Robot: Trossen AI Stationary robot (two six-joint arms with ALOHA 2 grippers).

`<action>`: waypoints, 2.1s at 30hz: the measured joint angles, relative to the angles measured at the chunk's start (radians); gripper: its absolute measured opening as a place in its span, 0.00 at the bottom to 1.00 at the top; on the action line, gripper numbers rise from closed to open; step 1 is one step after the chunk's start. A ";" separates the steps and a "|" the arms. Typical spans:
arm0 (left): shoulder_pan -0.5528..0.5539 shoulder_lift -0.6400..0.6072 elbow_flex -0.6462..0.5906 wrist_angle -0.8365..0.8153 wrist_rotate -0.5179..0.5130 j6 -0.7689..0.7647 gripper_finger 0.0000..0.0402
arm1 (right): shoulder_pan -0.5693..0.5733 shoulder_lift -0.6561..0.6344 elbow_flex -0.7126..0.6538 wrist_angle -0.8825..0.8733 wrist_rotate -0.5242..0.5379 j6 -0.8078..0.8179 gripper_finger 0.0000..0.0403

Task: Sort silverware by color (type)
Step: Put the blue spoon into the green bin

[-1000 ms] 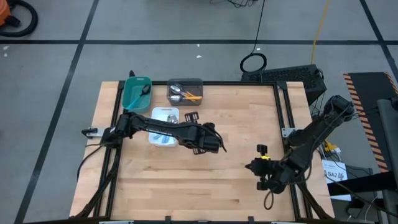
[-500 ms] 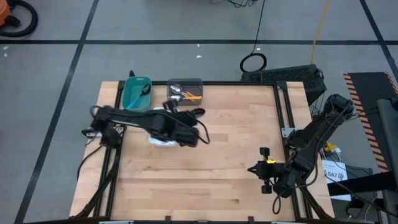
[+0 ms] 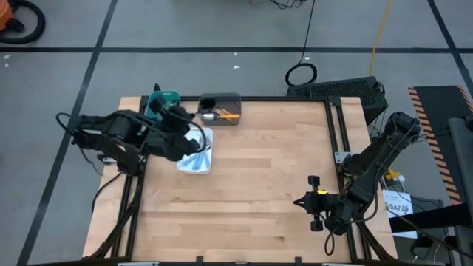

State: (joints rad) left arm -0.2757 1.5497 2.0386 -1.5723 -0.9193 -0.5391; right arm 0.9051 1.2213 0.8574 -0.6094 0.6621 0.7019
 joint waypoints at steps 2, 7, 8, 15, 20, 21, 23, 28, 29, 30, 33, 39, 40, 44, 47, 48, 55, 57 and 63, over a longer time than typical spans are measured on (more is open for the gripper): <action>-0.011 -0.033 -0.038 0.001 -0.037 -0.021 0.01 | 0.000 0.000 0.000 0.003 0.001 -0.005 0.01; -0.019 -0.134 -0.200 0.000 -0.130 -0.115 0.01 | 0.000 0.000 0.000 0.005 0.007 -0.015 0.01; -0.015 -0.153 -0.235 0.002 -0.139 -0.134 0.01 | 0.000 0.000 0.000 0.005 0.017 -0.020 0.01; 0.050 -0.313 -0.469 0.033 -0.175 -0.241 0.01 | -0.002 0.000 0.000 0.011 0.074 -0.060 0.01; 0.110 -0.447 -0.640 0.150 -0.165 -0.254 0.01 | -0.007 0.000 0.000 0.014 0.125 -0.085 0.01; 0.122 -0.474 -0.673 0.184 -0.158 -0.248 0.01 | -0.010 0.000 0.000 0.014 0.129 -0.090 0.01; 0.147 -0.521 -0.736 0.245 -0.150 -0.233 0.01 | -0.018 0.000 0.000 0.021 0.131 -0.102 0.01; 0.233 -0.599 -0.864 0.362 -0.132 -0.173 0.01 | -0.040 0.000 0.000 0.038 0.131 -0.127 0.01; 0.253 -0.609 -0.883 0.380 -0.125 -0.166 0.01 | -0.043 0.000 0.000 0.039 0.131 -0.130 0.01; 0.275 -0.616 -0.901 0.398 -0.122 -0.155 0.01 | -0.046 0.000 0.000 0.042 0.130 -0.135 0.01; 0.346 -0.625 -0.949 0.457 -0.093 -0.116 0.01 | -0.051 0.002 0.000 0.056 0.131 -0.146 0.01; 0.533 -0.629 -1.039 0.638 0.073 0.046 0.01 | -0.053 0.010 0.000 0.072 0.129 -0.140 0.01; 0.569 -0.629 -1.058 0.677 0.112 0.082 0.01 | -0.053 0.014 0.000 0.076 0.128 -0.140 0.01; 0.698 -0.628 -1.138 0.828 0.238 0.191 0.01 | -0.053 0.031 0.000 0.087 0.122 -0.139 0.01; 0.777 -0.628 -1.179 0.907 0.317 0.253 0.01 | -0.053 0.047 0.000 0.087 0.121 -0.138 0.01; 0.801 -0.628 -1.191 0.924 0.334 0.274 0.01 | -0.053 0.052 0.000 0.087 0.122 -0.139 0.01; 0.959 -0.628 -1.247 0.974 0.407 0.359 0.01 | -0.062 0.086 0.000 0.088 0.152 -0.193 0.01; 0.996 -0.628 -1.266 0.992 0.460 0.374 0.01 | -0.068 0.088 0.000 0.086 0.181 -0.231 0.01; 1.081 -0.603 -1.313 1.011 0.508 0.410 0.01 | -0.117 0.086 0.000 0.092 0.241 -0.395 0.01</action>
State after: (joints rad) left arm 0.8048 0.9464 0.7259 -0.5612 -0.4112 -0.1287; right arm 0.7876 1.3075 0.8574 -0.5174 0.9034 0.3070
